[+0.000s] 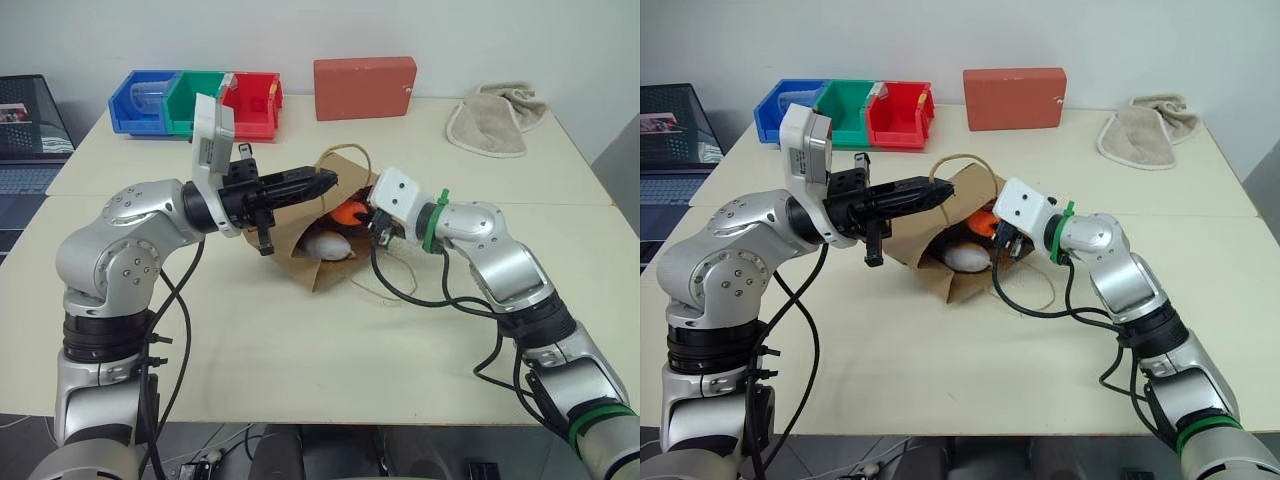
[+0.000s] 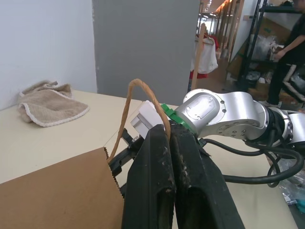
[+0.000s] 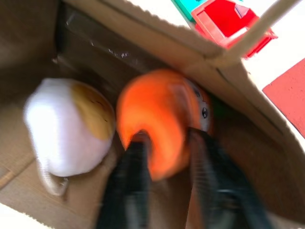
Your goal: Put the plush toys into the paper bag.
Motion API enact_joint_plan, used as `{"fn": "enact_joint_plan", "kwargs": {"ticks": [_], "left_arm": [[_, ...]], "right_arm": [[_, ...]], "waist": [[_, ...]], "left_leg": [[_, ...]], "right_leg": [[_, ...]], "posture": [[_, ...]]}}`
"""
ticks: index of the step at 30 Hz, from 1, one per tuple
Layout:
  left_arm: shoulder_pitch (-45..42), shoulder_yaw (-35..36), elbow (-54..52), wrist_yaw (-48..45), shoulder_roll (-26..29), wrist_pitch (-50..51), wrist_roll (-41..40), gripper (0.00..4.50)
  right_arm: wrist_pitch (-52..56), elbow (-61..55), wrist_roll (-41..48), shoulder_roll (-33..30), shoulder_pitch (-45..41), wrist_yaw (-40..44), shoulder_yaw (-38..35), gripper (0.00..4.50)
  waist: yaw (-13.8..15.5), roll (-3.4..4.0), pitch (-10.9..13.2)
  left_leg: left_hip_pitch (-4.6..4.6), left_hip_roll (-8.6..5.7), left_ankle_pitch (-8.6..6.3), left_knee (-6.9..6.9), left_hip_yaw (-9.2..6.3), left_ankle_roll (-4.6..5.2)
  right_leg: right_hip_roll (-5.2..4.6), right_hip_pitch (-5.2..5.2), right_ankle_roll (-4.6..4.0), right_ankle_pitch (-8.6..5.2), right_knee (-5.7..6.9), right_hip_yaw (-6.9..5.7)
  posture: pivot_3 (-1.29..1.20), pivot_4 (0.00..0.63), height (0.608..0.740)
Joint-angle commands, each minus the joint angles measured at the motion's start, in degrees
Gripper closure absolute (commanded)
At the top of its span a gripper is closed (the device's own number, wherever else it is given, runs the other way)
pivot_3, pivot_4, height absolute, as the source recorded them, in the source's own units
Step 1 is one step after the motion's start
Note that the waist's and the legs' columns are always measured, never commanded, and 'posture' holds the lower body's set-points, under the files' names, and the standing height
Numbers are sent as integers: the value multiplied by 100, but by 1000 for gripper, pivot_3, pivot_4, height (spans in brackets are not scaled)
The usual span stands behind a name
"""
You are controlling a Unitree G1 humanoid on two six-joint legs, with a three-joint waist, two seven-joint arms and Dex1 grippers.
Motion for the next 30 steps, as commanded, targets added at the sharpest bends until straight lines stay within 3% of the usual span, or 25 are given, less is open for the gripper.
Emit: {"fn": "enact_joint_plan", "kwargs": {"ticks": [1,6,11,17,20,23,30], "left_arm": [[-30,85,-137,60,-12,-69,-46,4500],[-78,30,-24,131,-80,-181,79,4500],[-133,-4,59,163,-143,-288,203,4500],[-142,19,73,182,-133,-312,214,4500],[-148,33,78,181,-125,-308,214,4500],[-169,35,99,168,-108,-318,237,4500],[-161,37,61,181,-81,-312,264,4500]], "right_arm": [[-85,-378,5,-126,-24,135,-174,1848],[303,-1097,783,-479,142,840,-626,23],[945,-2207,2230,-1212,652,1802,-1509,23],[1308,-2225,2292,-2032,1654,1620,-1982,23],[1386,-2078,2265,-1997,1823,1389,-1964,23],[1201,-1317,1625,-1612,1921,690,-1476,23],[1254,-426,1577,-816,1710,611,-1008,23]], "waist": [[0,0,0],[15,0,0],[31,0,0],[29,-1,0],[-26,0,0],[-47,-4,-3],[-30,-3,-2]], "left_leg": [[0,0,0,0,0,0],[-1,-1,0,0,0,0],[-2,-1,-1,-2,-3,1],[2,-2,-1,5,-1,2],[5,-2,-1,7,7,2],[9,2,0,7,9,2],[3,0,0,1,7,1]], "right_leg": [[0,0,0,0,0,0],[0,0,0,0,0,0],[0,2,0,0,-3,-3],[0,9,0,0,-5,2],[1,7,1,0,-4,9],[4,7,1,0,-4,12],[3,3,1,0,-4,9]], "posture": [[0,150,740],[0,150,740],[0,150,740],[0,150,740],[0,150,740],[0,150,740],[0,150,740]]}}
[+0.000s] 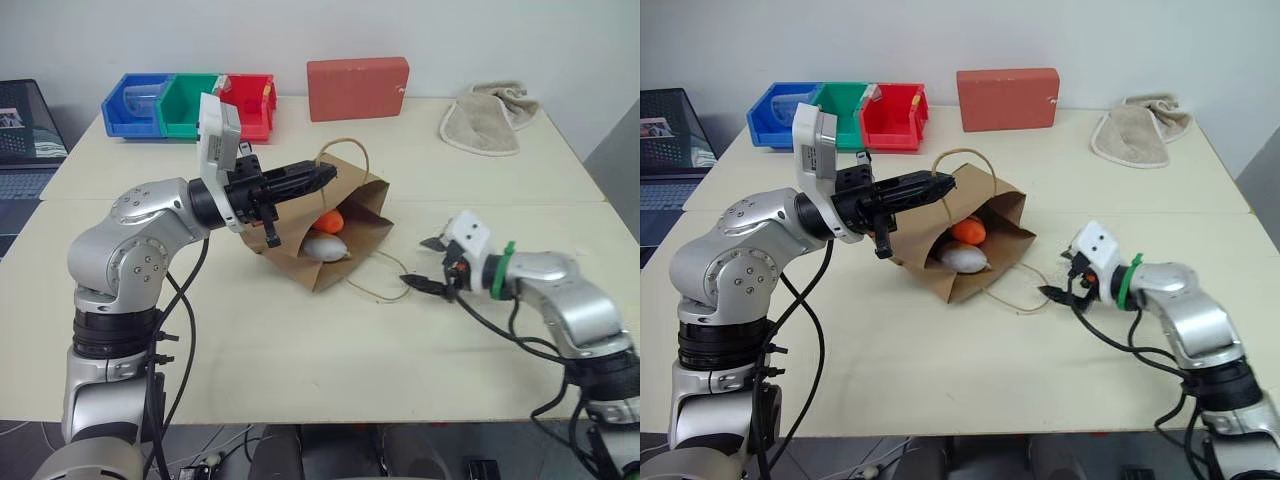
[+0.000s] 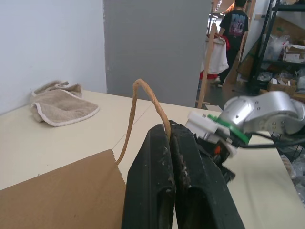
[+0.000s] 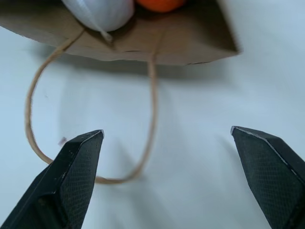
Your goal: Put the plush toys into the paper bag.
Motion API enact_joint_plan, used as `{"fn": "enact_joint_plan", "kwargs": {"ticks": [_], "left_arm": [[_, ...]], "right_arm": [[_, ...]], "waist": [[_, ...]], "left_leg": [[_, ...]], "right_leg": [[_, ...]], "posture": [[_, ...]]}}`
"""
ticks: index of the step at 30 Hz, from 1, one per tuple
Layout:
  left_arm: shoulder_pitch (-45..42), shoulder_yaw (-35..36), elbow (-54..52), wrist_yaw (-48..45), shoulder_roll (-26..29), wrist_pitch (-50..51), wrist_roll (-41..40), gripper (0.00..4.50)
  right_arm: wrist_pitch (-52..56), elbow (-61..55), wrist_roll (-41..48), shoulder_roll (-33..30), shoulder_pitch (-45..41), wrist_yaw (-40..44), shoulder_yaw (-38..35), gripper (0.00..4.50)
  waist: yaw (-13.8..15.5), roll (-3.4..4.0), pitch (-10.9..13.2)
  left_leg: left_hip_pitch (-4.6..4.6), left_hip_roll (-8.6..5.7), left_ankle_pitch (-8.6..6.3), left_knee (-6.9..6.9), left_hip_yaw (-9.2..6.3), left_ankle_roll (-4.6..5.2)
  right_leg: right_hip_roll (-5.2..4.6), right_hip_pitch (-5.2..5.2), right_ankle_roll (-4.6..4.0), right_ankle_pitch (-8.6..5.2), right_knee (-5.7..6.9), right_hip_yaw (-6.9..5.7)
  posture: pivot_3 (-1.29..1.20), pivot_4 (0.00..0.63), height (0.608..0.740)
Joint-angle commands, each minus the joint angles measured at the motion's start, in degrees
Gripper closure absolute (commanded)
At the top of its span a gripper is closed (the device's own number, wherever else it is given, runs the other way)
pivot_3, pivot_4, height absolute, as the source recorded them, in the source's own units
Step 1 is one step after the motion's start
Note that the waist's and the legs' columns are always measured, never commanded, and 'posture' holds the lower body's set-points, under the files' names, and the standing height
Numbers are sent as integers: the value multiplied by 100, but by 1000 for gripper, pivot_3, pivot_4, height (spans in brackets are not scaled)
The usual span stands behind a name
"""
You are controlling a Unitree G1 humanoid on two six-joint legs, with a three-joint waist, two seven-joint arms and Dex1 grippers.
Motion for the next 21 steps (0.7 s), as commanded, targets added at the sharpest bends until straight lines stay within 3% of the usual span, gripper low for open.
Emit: {"fn": "enact_joint_plan", "kwargs": {"ticks": [1,4,11,14,21], "left_arm": [[-92,119,-151,1,66,-120,2,4500],[-60,137,-189,32,78,-114,5,4500],[-27,211,-197,93,109,-124,-1,4500],[-129,277,-68,131,114,-178,28,4500],[-585,309,337,300,-76,-343,66,4500]], "right_arm": [[-137,292,-119,136,-232,-70,101,23],[18,443,-30,308,-350,-141,46,595],[469,103,423,216,-273,143,-77,3259],[969,-297,936,49,-247,288,-489,4449],[2274,-893,2559,-456,-778,447,-1878,4485]], "waist": [[15,0,0],[20,0,0],[28,0,0],[30,0,0],[40,1,1]], "left_leg": [[0,0,0,0,-1,0],[-1,-1,0,0,-1,0],[0,0,0,-1,-3,0],[-1,0,0,0,-3,0],[-2,-1,0,2,-5,0]], "right_leg": [[0,0,0,0,0,0],[-1,0,0,0,-1,-2],[-1,0,0,0,0,-3],[-1,0,0,0,0,-3],[-1,2,0,0,-1,-5]], "posture": [[0,150,740],[0,150,740],[0,150,740],[0,150,740],[0,150,740]]}}
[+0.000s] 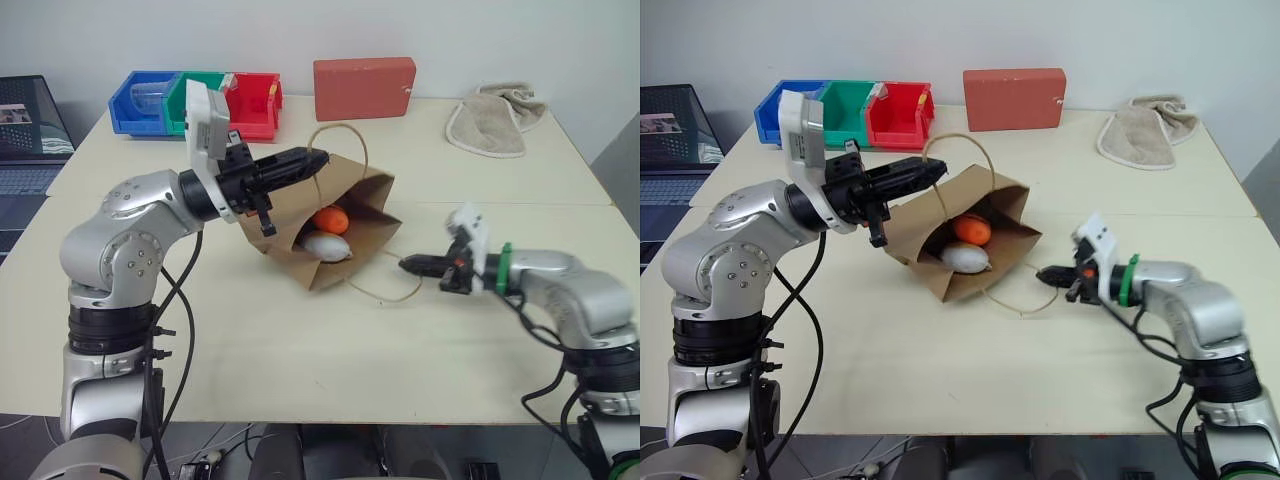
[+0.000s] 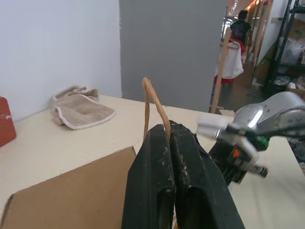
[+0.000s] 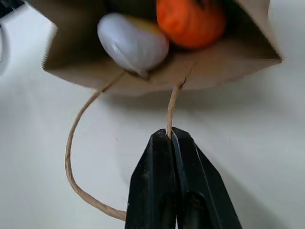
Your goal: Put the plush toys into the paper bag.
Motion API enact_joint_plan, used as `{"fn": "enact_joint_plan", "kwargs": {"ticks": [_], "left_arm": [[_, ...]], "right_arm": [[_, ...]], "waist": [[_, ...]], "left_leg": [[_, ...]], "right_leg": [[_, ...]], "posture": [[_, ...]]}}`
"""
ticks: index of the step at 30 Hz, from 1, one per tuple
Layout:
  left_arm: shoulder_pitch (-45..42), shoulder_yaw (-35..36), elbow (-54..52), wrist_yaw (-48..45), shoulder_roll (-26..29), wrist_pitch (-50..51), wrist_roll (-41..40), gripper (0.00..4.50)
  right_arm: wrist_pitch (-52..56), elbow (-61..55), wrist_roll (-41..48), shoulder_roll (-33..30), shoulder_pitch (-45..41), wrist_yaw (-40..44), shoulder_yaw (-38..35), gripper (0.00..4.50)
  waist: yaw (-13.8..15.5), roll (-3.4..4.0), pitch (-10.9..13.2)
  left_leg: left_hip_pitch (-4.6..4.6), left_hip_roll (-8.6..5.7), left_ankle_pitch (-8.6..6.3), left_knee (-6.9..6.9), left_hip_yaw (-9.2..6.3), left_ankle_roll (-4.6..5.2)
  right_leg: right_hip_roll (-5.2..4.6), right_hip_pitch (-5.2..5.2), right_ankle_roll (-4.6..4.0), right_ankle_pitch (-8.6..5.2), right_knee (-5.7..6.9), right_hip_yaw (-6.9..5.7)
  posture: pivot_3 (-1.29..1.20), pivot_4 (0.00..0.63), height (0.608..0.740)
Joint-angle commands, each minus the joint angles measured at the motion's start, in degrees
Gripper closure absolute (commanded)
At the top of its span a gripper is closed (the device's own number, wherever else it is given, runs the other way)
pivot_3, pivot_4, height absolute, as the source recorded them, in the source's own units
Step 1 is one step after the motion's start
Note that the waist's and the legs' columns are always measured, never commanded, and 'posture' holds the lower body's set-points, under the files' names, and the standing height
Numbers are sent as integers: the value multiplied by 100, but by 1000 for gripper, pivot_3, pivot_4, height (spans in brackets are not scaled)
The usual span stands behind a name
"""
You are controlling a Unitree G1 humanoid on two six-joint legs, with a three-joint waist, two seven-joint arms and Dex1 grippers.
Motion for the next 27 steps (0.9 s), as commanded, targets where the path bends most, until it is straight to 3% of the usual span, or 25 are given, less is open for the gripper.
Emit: {"fn": "enact_joint_plan", "kwargs": {"ticks": [1,11,21,27], "left_arm": [[-327,97,159,40,-85,-256,89,4500],[-952,-217,1556,69,-830,-1126,876,4500],[-872,-211,1784,-168,-734,-1159,1014,4500],[-687,-126,1513,-545,-353,-846,836,2609]], "right_arm": [[485,-217,692,-240,-366,30,-617,4485],[1336,810,1274,-68,-1788,-901,-1190,4485],[1360,1157,1217,202,-2028,-1535,-1122,4485],[1222,962,1298,-108,-2065,-1257,-1102,2449]], "waist": [[-1,0,0],[-6,0,0],[-11,1,1],[-17,3,1]], "left_leg": [[1,0,0,0,0,0],[-2,-1,0,-4,3,1],[-12,-1,0,-21,3,1],[-12,-1,0,-21,4,1]], "right_leg": [[0,0,0,0,0,0],[0,-3,0,0,-2,1],[-1,-20,-1,0,-2,1],[-1,-20,-1,0,-2,0]], "posture": [[0,150,740],[0,150,740],[0,150,740],[0,150,740]]}}
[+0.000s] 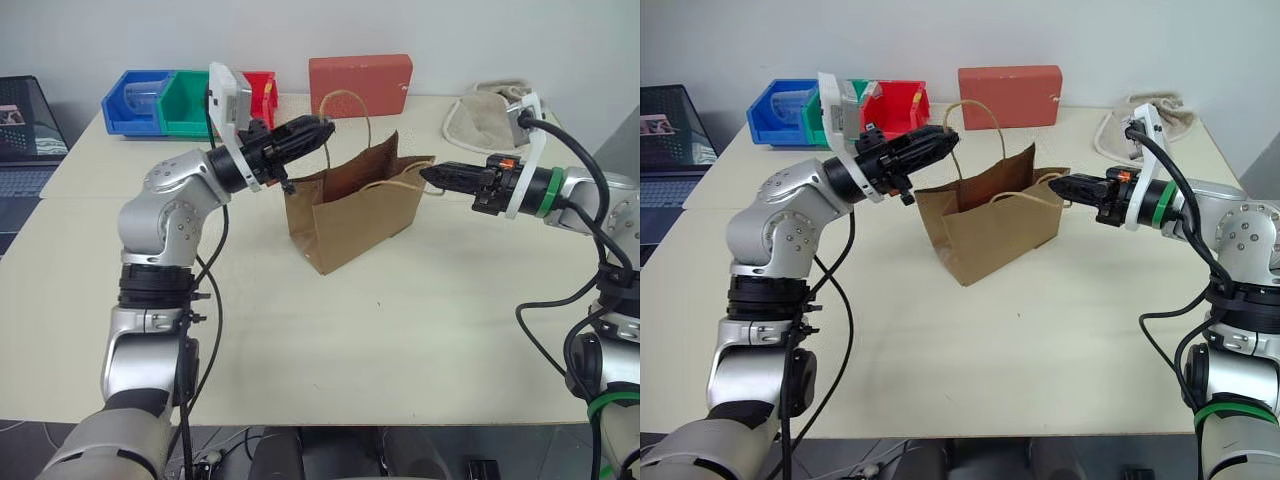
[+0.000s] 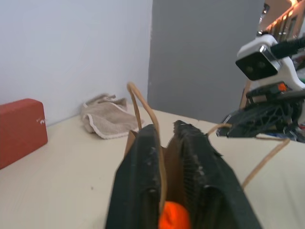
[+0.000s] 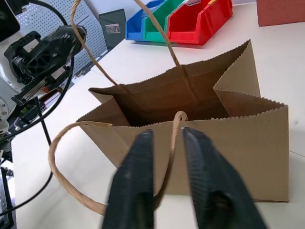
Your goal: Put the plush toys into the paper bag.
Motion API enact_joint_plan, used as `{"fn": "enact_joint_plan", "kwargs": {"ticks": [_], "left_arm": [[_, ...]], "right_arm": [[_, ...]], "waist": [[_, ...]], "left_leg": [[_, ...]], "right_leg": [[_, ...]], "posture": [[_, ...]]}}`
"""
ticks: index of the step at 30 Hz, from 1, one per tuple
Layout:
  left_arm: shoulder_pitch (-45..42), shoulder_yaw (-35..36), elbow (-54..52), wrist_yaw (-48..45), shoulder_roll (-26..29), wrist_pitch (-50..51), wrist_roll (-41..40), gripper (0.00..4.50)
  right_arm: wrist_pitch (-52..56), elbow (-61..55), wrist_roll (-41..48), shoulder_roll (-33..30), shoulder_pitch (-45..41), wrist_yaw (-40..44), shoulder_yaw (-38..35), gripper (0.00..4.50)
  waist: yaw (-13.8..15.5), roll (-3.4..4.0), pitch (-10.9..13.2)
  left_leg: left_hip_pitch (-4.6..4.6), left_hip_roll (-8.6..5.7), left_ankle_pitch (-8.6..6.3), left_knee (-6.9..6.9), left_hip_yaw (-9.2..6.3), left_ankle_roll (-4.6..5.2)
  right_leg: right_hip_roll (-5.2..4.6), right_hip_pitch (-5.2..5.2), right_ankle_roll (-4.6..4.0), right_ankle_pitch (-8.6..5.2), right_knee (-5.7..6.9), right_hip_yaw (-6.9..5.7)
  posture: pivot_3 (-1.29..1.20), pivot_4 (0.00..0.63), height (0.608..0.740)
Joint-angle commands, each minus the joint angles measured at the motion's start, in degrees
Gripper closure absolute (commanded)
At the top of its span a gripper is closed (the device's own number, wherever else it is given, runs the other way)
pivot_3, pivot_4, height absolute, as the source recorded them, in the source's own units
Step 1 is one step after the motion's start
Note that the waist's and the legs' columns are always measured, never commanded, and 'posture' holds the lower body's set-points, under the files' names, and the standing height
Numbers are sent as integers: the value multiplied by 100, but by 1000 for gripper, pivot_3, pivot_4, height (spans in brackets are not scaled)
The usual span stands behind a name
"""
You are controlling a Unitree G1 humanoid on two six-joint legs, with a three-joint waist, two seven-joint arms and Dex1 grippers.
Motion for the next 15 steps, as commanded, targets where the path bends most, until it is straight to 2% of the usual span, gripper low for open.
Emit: {"fn": "enact_joint_plan", "kwargs": {"ticks": [1,7,8,9,13,15], "left_arm": [[62,197,-304,-195,296,131,-125,2296],[260,270,-171,-372,724,23,75,469],[333,280,-135,-427,839,-37,145,157],[377,279,-105,-464,909,-87,193,72],[656,318,-152,-676,1137,-67,172,72],[953,258,-261,-949,1245,25,112,72]], "right_arm": [[-227,-412,175,-474,-113,434,-123,2043],[-778,-680,16,-1365,195,1310,54,0],[-990,-700,-99,-1552,296,1472,62,0],[-1149,-693,-173,-1666,358,1574,72,0],[-2187,-1034,-768,-2297,970,2225,409,0],[-2143,-1410,-478,-2267,1154,2348,336,0]], "waist": [[1,3,2],[11,5,3],[9,4,3],[8,5,3],[7,5,3],[2,5,3]], "left_leg": [[0,0,0,0,0,0],[0,1,0,-2,-1,0],[0,0,0,-1,0,1],[1,1,0,0,1,0],[2,1,0,0,3,1],[2,2,0,-1,4,0]], "right_leg": [[0,0,0,0,0,0],[0,0,0,-1,-4,-2],[0,0,0,-1,-5,-2],[0,1,0,-1,-5,-2],[0,0,1,-1,-4,1],[0,0,1,-1,-5,1]], "posture": [[0,150,740],[0,150,740],[0,150,740],[0,150,740],[0,150,740],[0,150,740]]}}
